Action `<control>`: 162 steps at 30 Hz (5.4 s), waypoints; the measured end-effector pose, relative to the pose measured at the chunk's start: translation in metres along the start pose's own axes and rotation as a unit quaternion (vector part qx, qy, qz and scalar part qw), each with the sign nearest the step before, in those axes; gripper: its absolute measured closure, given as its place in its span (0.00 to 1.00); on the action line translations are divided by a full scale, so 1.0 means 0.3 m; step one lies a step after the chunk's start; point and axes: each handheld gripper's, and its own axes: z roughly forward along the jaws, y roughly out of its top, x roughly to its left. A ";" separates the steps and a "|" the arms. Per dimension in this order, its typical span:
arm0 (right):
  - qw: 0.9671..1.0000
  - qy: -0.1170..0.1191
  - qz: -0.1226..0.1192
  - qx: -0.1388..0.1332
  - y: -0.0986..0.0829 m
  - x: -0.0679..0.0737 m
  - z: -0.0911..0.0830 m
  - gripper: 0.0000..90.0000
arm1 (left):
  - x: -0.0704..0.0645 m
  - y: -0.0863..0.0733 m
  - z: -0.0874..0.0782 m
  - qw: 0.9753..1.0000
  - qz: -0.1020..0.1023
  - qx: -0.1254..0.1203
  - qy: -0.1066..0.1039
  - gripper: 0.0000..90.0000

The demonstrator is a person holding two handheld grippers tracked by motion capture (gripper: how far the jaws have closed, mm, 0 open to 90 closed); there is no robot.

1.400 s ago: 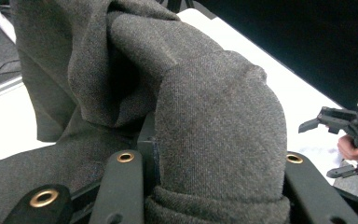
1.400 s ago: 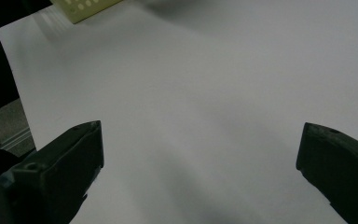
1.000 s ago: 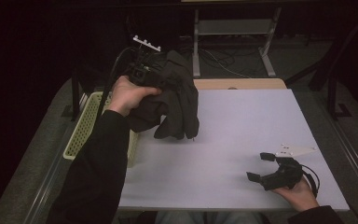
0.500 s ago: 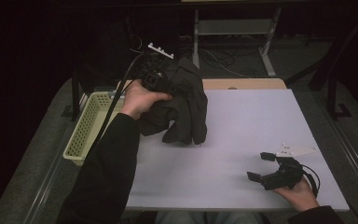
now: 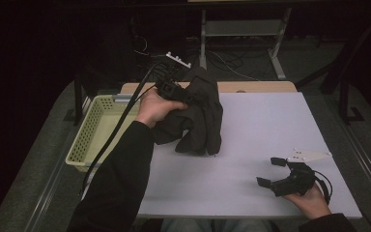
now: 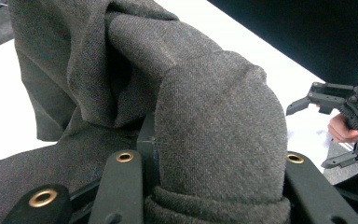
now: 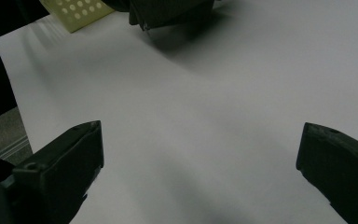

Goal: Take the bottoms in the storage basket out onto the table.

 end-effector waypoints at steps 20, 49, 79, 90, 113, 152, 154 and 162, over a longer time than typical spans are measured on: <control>1.000 0.000 0.001 -0.001 0.001 0.002 0.001 0.00 | -0.055 -0.023 0.149 0.999 0.025 0.023 -0.034 0.64; 1.000 -0.002 0.001 -0.003 0.000 -0.008 -0.005 0.00 | -0.142 -0.016 0.325 0.998 0.038 0.015 -0.054 0.58; 1.000 -0.001 0.001 -0.004 0.000 -0.008 -0.010 0.00 | -0.209 -0.054 0.500 0.996 0.054 -0.014 -0.076 0.28; 1.000 -0.003 0.001 -0.005 0.000 -0.007 -0.011 0.00 | -0.233 -0.048 0.438 0.995 0.079 -0.023 -0.056 0.08; 1.000 -0.002 0.005 -0.006 -0.001 -0.002 -0.013 0.00 | -0.251 -0.095 0.260 0.992 0.121 -0.036 -0.022 0.00; 1.000 -0.001 0.007 -0.005 -0.001 -0.001 -0.008 0.00 | -0.147 -0.335 0.071 0.995 0.062 -0.083 0.012 0.00; 1.000 -0.001 0.007 -0.006 -0.001 -0.001 -0.008 0.00 | -0.143 -0.346 0.065 0.994 0.062 -0.085 0.015 0.00; 1.000 -0.001 0.006 -0.006 -0.001 -0.002 -0.008 0.00 | -0.127 -0.405 0.042 0.994 0.047 -0.098 0.023 0.00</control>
